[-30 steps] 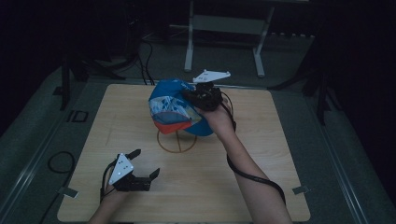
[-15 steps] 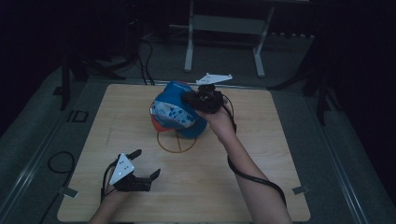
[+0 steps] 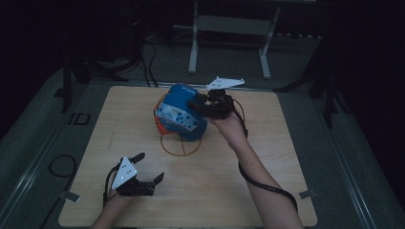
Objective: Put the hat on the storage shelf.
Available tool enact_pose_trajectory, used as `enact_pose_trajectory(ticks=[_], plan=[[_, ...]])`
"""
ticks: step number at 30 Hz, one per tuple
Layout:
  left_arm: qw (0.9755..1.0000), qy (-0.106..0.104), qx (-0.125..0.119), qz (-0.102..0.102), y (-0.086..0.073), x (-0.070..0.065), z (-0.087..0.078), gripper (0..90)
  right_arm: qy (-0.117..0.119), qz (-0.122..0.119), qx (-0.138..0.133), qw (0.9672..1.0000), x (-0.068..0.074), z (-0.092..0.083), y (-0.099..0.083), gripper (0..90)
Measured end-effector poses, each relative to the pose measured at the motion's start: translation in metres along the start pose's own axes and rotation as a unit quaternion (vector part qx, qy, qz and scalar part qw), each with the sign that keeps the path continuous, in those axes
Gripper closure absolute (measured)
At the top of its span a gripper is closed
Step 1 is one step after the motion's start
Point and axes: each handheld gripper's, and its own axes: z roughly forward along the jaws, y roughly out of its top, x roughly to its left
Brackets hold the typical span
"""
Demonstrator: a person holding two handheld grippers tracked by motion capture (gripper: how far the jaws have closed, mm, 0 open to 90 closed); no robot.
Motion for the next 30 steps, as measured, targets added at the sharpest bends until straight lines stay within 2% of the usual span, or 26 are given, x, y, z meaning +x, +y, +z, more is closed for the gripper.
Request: enact_pose_trajectory(ticks=[9,14,16,19,23,30], plan=[[1.0,0.0,0.002,0.002,0.0,0.0,0.0,2.3,0.031,-0.022,0.001,0.9993,0.006,-0.015,-0.012,33.0],[1.0,0.0,0.001,0.003,0.0,-0.001,0.0,2.3,0.041,-0.023,0.002,0.9989,0.011,-0.02,-0.022,26.1],[1.0,0.001,0.002,0.002,0.0,0.0,0.0,2.3,0.053,-0.014,-0.002,0.9985,0.011,-0.022,-0.028,22.2],[1.0,0.001,0.001,0.001,0.0,0.0,0.0,2.3,0.061,-0.02,0.005,0.9979,0.012,-0.023,-0.037,16.3],[1.0,0.001,0.001,0.001,-0.001,0.0,0.0,2.3,0.061,-0.029,0.015,0.9976,0.013,-0.023,-0.052,14.0],[1.0,0.0,0.0,0.001,-0.001,0.0,0.001,2.3,0.056,-0.037,0.018,0.9976,0.013,-0.023,-0.075,13.8]])
